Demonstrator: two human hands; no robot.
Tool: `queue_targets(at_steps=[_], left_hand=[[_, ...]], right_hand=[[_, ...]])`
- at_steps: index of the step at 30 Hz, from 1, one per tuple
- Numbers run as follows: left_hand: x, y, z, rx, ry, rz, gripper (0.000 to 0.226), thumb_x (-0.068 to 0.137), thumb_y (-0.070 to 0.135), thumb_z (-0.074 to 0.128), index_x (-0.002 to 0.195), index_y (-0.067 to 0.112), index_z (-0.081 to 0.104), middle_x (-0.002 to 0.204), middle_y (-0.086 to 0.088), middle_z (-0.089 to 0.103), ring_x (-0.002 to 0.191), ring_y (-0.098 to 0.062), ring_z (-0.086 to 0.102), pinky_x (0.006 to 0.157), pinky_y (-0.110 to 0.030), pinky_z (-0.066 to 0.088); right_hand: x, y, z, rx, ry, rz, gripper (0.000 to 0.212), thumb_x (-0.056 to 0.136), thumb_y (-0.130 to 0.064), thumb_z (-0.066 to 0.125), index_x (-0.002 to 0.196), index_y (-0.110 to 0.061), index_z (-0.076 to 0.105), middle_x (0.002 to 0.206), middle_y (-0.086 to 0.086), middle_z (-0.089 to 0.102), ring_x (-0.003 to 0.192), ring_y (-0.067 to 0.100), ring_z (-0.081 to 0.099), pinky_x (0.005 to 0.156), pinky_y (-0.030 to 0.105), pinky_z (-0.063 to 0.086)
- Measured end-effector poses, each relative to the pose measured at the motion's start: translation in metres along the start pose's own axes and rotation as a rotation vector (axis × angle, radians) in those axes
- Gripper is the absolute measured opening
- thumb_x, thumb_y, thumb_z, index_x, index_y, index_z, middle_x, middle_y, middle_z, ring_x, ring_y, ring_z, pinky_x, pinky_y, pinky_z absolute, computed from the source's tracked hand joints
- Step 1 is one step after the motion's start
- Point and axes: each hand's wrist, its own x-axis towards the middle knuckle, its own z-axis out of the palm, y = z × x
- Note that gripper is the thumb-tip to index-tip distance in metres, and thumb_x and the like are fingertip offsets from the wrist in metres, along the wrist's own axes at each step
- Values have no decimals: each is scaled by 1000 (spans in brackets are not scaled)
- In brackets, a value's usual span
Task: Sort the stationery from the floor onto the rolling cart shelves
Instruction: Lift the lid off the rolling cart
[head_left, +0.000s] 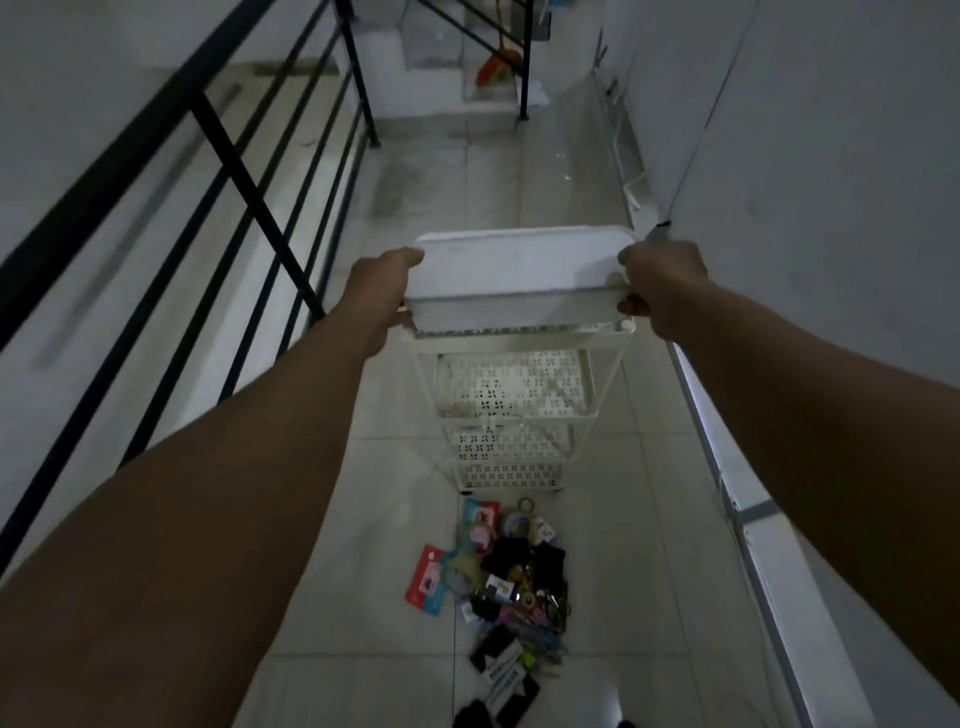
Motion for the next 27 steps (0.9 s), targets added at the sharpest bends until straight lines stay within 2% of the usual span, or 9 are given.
queue_targets(at_steps=[2, 4, 8, 11, 14, 18, 21, 24, 27], left_hand=[[7, -3, 2, 17, -3, 7, 27, 88, 32, 61, 108, 15, 59, 95, -1, 64, 80, -15, 62, 58, -24, 52], [12, -9, 2, 51, 1, -2, 28, 88, 33, 61, 110, 15, 58, 99, -2, 63, 84, -16, 62, 65, -26, 54], [18, -22, 2, 99, -27, 8, 34, 89, 34, 62, 115, 14, 56, 106, -1, 62, 93, -17, 62, 84, -32, 55], [20, -25, 4, 81, -56, 38, 38, 87, 34, 64, 117, 13, 55, 105, -1, 63, 90, -15, 63, 84, -32, 55], [21, -28, 4, 151, -75, 52, 60, 80, 41, 66, 128, 8, 48, 121, -7, 59, 103, -21, 61, 93, -40, 53], [24, -33, 4, 176, -77, 59, 75, 70, 43, 65, 134, 9, 44, 128, -9, 55, 110, -24, 59, 98, -44, 50], [28, -36, 4, 154, -59, 54, 75, 72, 38, 65, 136, 7, 42, 128, -11, 54, 109, -23, 59, 95, -42, 52], [30, -40, 7, 151, -58, 48, 67, 80, 33, 64, 136, 5, 41, 130, -14, 54, 111, -28, 59, 96, -46, 51], [32, -47, 10, 231, -50, 62, 68, 84, 34, 64, 137, 1, 39, 133, -16, 52, 116, -31, 57, 91, -38, 51]], right_hand=[[7, 4, 4, -14, -37, 27, 36, 94, -16, 53, 128, -6, 52, 106, 11, 54, 64, 19, 54, 60, 28, 54], [10, 9, 8, -23, -49, 63, 35, 95, -17, 50, 129, -9, 51, 116, 11, 55, 70, 19, 55, 69, 29, 56], [14, 18, 14, -16, -65, 103, 37, 96, -19, 51, 133, -10, 48, 127, 11, 51, 104, 24, 58, 77, 30, 56], [19, 24, 17, -49, -90, 60, 41, 92, -19, 58, 130, -6, 50, 121, 13, 52, 99, 25, 58, 82, 30, 55], [25, 25, 20, -84, -109, 22, 44, 90, -19, 60, 129, -5, 50, 112, 13, 52, 97, 28, 59, 79, 31, 54], [37, 28, 24, -114, -82, 17, 41, 90, -17, 58, 128, -1, 51, 108, 14, 52, 99, 29, 60, 74, 29, 52], [41, 29, 26, -103, -75, 18, 33, 93, -13, 53, 123, 0, 54, 110, 15, 55, 92, 26, 58, 73, 28, 48], [44, 28, 25, -78, -39, 51, 28, 94, -14, 50, 119, -2, 55, 121, 16, 58, 102, 25, 61, 79, 28, 50], [47, 34, 26, -66, -35, 67, 10, 97, -13, 46, 98, -6, 53, 114, 9, 54, 94, 23, 58, 71, 18, 49]])
